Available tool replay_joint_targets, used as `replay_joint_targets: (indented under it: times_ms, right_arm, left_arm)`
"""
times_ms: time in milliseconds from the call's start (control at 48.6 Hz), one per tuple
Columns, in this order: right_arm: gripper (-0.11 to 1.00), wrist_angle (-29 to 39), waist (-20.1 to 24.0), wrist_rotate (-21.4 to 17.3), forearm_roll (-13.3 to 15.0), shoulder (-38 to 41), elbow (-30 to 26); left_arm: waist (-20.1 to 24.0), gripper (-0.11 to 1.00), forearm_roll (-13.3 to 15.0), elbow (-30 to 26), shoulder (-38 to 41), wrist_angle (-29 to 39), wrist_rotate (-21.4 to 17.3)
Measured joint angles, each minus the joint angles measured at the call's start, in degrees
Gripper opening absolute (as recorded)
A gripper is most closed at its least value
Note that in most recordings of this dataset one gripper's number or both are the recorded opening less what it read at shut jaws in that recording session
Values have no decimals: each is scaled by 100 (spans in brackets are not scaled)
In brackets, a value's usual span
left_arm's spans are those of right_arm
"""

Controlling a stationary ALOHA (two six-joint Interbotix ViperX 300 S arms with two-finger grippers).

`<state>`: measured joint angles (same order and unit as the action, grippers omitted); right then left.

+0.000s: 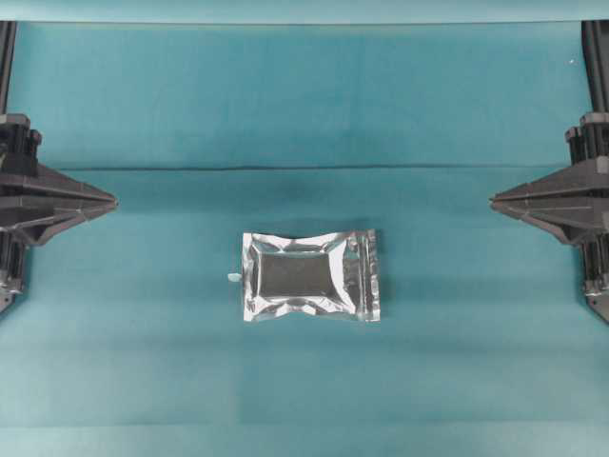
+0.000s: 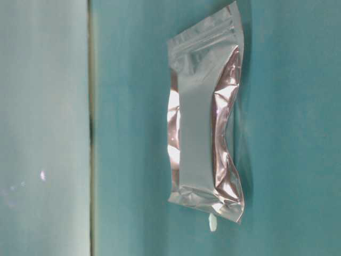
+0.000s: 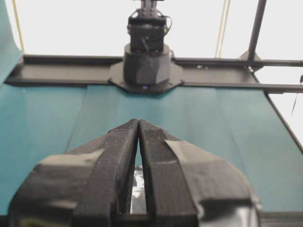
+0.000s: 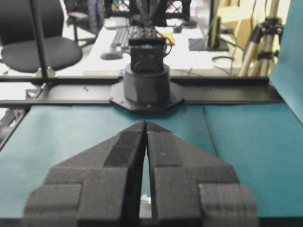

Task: Hand over the silver zip bag and make it stand upright.
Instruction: 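Move the right gripper toward the right edge of the silver zip bag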

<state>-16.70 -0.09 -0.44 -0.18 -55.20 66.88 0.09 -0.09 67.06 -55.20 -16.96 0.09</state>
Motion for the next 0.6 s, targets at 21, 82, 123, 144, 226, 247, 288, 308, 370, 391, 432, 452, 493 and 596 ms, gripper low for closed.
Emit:
replay_joint_targets:
  times_ms: [21,82,123,144,226,247,288,308,370,391,432,452,493,596]
  right_arm:
    - [9,0,0,0,9,0,0]
    - [6,26,35,-70,-158,26,-35]
    - [2,88,62,-176,-431,70,-88]
    - [1,149,62,-229,-571,97,-123]
    - [1,580,-44,-475,-1143,264,-334]
    - [1,721,-88,-510,-1257,308,-387]
    - [1,984,-149,-598,-1450,387,-483]
    - [1,1099,-185,-642,-1529,439,-527]
    - [1,1354,-229,-853,-1784,571,-615]
    - [1,1415,-246,-958,-1881,624,-633]
    - [1,1459,-272,-1151,-2065,712,-642]
    - [1,1468,-290,-1292,-2162,747,-642]
    - [1,1485,-316,-1521,-2329,817,-642]
    - [1,1626,-334,-2206,-2681,1063,-642]
  left_arm:
    - [-9,14,-9,-9,0,0,9]
    - [-62,6,-53,-114,79,0,70]
    - [-97,1,-70,-193,167,0,44]
    - [-114,0,-70,-237,211,0,53]
    - [-132,0,-88,-431,413,0,-26]
    - [-141,0,-88,-475,466,0,-26]
    - [-132,0,-79,-571,563,9,-18]
    - [-132,0,-88,-624,615,9,-53]
    - [-132,0,-88,-721,765,9,-35]
    - [-132,0,-88,-738,800,9,-26]
    - [-132,0,-88,-765,870,9,-26]
    - [-132,0,-88,-773,896,9,-26]
    - [-132,0,-88,-800,958,9,-26]
    - [-132,0,-97,-879,1028,9,-44]
